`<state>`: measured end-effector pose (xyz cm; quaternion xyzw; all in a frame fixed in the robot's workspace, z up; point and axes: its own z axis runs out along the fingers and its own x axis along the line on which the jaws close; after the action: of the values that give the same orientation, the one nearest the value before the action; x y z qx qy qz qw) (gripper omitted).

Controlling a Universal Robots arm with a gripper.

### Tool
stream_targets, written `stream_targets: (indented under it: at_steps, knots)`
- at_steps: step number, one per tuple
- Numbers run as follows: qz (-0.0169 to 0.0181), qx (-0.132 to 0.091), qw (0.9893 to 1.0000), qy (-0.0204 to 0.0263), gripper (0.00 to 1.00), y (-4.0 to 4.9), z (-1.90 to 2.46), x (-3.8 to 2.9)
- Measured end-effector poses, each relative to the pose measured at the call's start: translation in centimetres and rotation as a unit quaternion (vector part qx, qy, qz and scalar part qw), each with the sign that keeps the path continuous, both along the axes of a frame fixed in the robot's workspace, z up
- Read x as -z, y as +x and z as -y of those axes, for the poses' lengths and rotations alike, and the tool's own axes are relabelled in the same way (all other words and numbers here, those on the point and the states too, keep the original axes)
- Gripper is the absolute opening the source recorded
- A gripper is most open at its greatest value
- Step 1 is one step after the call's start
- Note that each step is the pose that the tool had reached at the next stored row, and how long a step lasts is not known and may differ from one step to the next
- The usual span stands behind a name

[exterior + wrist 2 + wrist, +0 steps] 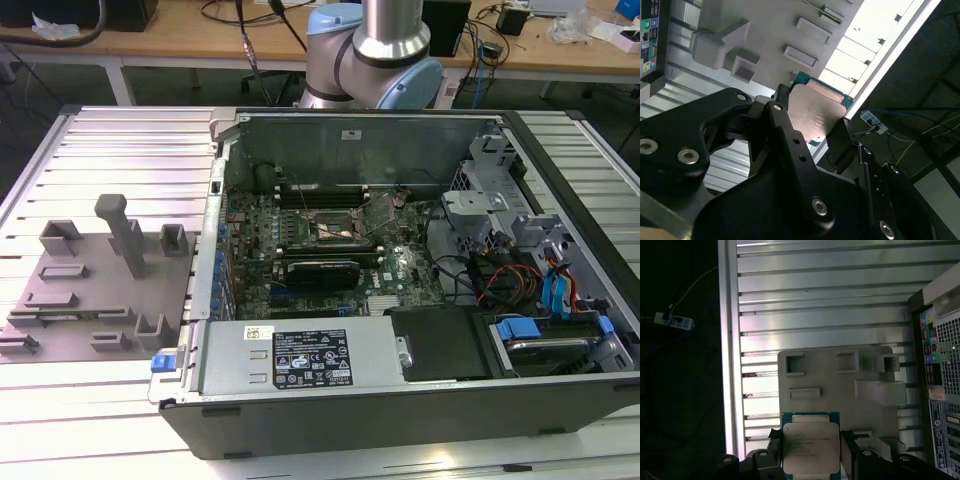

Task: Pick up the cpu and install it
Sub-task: 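Pick up the cpu and move it towards the insertion slot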

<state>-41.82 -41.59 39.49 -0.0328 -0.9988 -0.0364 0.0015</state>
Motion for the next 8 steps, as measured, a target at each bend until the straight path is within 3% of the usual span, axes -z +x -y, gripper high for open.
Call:
stream_targets:
  at_steps: [8]
  knots:
    - [0.0,0.0,1.0,0.0,0.55,0.0,0.0,-0.22]
